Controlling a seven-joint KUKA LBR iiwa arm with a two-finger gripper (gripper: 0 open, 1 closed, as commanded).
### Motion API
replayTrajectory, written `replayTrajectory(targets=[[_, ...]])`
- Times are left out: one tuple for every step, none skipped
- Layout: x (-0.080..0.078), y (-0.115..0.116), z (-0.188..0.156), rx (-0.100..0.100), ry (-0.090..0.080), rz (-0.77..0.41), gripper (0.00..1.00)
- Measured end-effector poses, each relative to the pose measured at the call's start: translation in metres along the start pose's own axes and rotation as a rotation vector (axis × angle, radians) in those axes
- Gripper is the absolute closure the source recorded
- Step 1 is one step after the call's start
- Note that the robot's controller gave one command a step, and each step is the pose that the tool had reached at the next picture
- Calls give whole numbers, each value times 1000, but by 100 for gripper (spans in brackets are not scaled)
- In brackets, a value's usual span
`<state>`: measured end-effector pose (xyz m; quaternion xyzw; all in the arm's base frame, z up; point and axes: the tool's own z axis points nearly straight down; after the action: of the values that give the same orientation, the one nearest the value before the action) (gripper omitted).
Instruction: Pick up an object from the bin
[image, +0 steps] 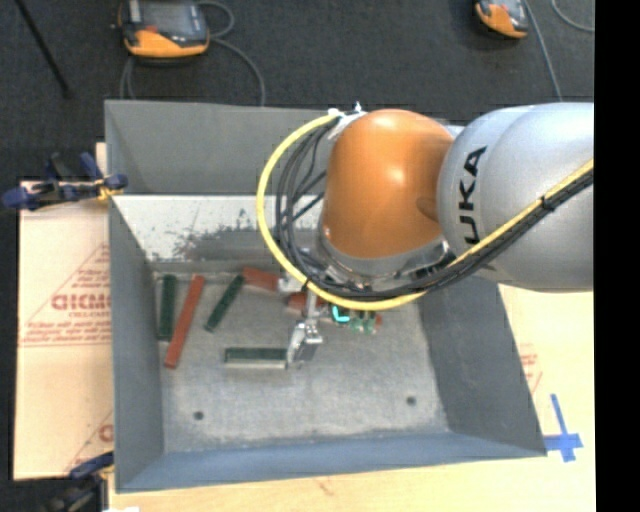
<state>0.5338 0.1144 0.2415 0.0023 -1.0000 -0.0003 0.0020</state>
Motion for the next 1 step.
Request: replayTrajectory(targets=[[-2, -1, -3, -1, -7, 5, 100]])
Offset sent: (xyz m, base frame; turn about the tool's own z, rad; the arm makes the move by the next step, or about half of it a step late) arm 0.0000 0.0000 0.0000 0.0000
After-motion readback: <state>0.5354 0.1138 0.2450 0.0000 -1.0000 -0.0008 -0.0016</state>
